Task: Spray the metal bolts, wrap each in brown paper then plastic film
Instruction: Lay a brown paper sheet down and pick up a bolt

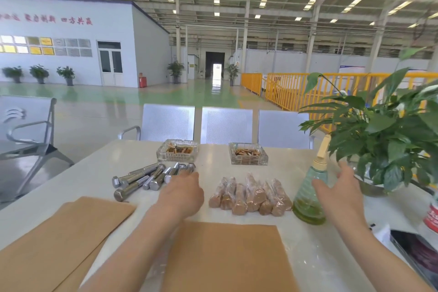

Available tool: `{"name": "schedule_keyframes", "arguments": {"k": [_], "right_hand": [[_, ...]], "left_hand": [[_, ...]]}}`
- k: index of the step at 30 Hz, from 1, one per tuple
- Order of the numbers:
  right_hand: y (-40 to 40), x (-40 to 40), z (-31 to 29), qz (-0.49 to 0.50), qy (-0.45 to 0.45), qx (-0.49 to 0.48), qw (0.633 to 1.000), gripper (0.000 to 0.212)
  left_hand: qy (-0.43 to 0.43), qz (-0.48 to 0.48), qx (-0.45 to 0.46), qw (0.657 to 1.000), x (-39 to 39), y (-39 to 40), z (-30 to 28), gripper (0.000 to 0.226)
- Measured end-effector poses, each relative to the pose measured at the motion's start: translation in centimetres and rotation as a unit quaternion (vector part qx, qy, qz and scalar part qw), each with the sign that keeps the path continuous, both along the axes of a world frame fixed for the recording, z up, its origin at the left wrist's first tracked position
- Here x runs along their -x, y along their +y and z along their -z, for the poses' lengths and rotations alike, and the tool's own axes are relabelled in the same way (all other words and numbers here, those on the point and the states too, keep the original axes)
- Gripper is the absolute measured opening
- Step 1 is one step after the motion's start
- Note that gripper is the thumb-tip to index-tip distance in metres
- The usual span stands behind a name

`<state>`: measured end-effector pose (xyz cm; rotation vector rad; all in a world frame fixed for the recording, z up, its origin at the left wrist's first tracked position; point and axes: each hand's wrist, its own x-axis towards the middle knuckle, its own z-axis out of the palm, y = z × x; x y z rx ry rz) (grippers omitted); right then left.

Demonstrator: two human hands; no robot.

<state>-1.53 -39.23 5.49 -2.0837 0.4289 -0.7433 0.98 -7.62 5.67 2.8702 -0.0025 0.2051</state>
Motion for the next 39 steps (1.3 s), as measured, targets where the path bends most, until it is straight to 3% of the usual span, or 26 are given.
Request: {"name": "schedule_keyframes", "arguments": {"k": [3,6,8,12,15,17,20,30,34,39], "right_hand": [[0.3,-1.0,-0.3,-0.011,-0.005,-0.005,1.0,0.079],[0.6,-1.8,-0.1,-0.019,-0.002,-0.019,1.0,0.07],[0.6,-2.3,0.1,-0.016,-0.003,-0.024,1.0,0.063],[0.4,-2.9,0.2,-0.007,-0.003,-0.018,1.0,0.052],[0.5,-3.2,0.4,-0.01,-0.001,-0.01,1.0,0.04],[0.5,-3.2,0.5,-0.011,0.001,-0.002,1.0,0.029],[0.1,-3.3,0.4,-0.018,0.013,0.01,1.0,0.022],[-1.1,-3.4,0.7,-0.03,0.033,0.048,0.998,0.022],[-1.1,-3.8,1.3,-0.03,0.019,0.025,0.999,0.039],[-1.1,-4.1,1.0,-0.031,-0.038,-0.05,0.998,0.086]], "left_hand": [[0.121,0.002,-0.084,0.989,-4.0,1.2,0.5,0.059],[0.192,0.007,-0.133,0.972,-6.0,1.9,1.2,0.051],[0.176,0.005,-0.165,0.97,-6.4,1.9,1.7,0.046],[0.128,-0.021,-0.172,0.976,-5.8,1.5,2.2,0.062],[0.077,-0.042,-0.15,0.985,-5.9,1.5,1.9,0.041],[0.031,-0.045,-0.122,0.991,-6.4,1.5,1.6,0.039],[0.066,0.003,-0.146,0.987,-7.4,1.0,2.2,0.05],[0.13,0.101,-0.226,0.96,-7.1,0.3,1.0,0.037],[0.075,0.126,-0.221,0.964,-7.0,1.3,-0.9,0.063],[0.094,0.223,-0.287,0.927,-7.2,2.1,0.9,0.056]]}}
